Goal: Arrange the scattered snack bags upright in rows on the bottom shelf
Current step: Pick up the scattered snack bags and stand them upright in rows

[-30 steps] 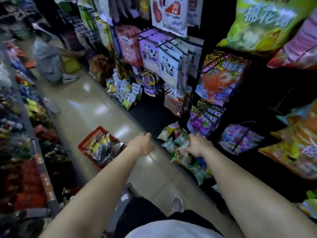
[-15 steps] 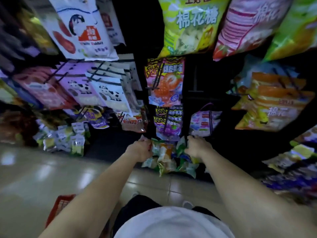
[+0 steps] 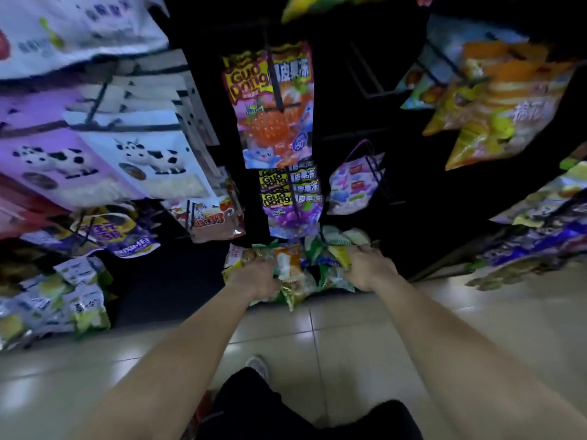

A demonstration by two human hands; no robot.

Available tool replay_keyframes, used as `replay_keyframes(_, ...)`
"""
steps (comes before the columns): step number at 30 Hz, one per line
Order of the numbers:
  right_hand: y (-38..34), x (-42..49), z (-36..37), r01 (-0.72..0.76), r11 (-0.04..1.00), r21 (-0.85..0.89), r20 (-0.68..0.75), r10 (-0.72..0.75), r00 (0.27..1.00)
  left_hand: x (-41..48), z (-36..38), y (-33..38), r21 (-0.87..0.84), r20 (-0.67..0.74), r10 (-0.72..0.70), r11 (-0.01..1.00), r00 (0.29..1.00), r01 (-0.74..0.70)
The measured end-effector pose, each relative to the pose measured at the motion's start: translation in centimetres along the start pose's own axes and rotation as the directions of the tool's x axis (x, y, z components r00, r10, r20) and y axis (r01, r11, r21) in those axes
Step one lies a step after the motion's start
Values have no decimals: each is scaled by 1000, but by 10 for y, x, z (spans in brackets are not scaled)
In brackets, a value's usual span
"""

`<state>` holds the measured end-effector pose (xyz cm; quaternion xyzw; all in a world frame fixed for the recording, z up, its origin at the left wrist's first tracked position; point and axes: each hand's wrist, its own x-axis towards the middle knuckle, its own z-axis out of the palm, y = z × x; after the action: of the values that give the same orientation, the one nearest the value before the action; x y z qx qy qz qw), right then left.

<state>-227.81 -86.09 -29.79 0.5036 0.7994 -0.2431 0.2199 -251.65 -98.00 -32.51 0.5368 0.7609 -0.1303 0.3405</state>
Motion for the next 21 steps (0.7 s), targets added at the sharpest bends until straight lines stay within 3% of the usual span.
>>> replay_keyframes(13,124,249,231,-88,995,-56,-126,81,989,291,212,19,148,-116,112,984,987,-94)
replay_keyframes(21,143,258,296,-212,977,-37,-205,200,958,329,273,10,153,-195,188,975,963,-159)
